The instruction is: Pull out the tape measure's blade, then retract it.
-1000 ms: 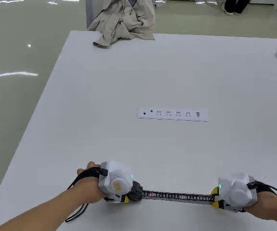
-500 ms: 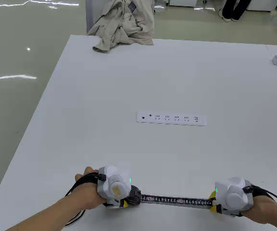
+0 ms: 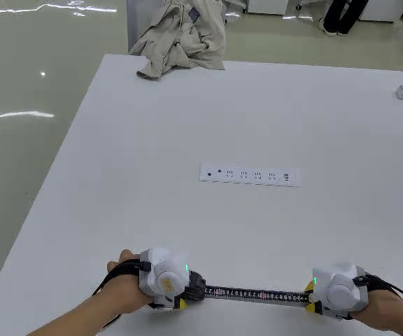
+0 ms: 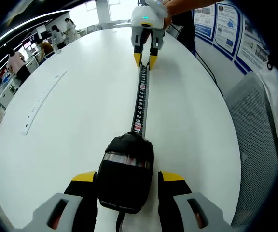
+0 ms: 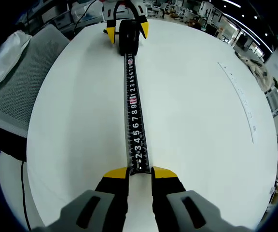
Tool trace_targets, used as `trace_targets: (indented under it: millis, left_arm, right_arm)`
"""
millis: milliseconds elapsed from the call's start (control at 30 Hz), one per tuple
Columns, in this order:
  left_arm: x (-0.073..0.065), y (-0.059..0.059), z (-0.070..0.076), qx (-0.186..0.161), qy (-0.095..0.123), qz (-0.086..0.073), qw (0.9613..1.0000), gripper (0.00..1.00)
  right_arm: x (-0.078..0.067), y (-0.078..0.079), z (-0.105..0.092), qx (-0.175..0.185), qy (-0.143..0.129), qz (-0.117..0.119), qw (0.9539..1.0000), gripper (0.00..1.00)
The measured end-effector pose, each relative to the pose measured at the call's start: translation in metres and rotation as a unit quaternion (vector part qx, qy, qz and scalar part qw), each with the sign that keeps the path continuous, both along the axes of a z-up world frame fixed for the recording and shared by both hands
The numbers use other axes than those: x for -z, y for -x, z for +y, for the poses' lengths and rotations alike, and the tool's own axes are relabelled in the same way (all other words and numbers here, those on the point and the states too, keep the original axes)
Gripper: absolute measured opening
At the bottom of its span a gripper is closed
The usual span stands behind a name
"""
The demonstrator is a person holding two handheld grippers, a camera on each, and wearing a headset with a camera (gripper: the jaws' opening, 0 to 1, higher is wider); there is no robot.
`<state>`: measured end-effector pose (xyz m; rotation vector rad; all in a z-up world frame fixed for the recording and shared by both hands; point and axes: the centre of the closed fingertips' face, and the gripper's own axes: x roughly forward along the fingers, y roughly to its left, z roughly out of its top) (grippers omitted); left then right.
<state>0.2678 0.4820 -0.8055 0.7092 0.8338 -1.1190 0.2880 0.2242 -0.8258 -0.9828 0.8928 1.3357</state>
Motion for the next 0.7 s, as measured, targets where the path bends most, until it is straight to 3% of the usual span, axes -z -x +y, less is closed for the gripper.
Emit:
trace_targets:
  millis: [300,400,533,700]
  left_arm:
    - [-0.0033,-0.0025,0.0073,-0.039,0.014,-0.009,0.9991,0.51]
    - [-0.0065,-0.0025,0.007,-0.063,0.03,-0.011,0.9975,0.54]
    - [-0.0067,-0.0001,0.0091,-0.079,0.036,-0.012,0.9961,0.56]
    - [-0.0086,-0.0005,0.0104,-0.123,0.064,-0.013,0.9903,0.63]
  right_arm:
    - [-0.0003,-0.0049,-0.0015,0.026,-0.003,-0.007,0.9996,0.24]
    - [-0.0008,-0.0079,-0.0025,0.043,-0.005,-0.014,0.999,0.27]
    - [-0.0013,-0.0089,-0.0042,0.066,-0.013,-0.012,0.9977,0.28]
    - [-0.0008,-0.0103,-0.0059,0.093,-0.02,-0.01,0.9954,0.29]
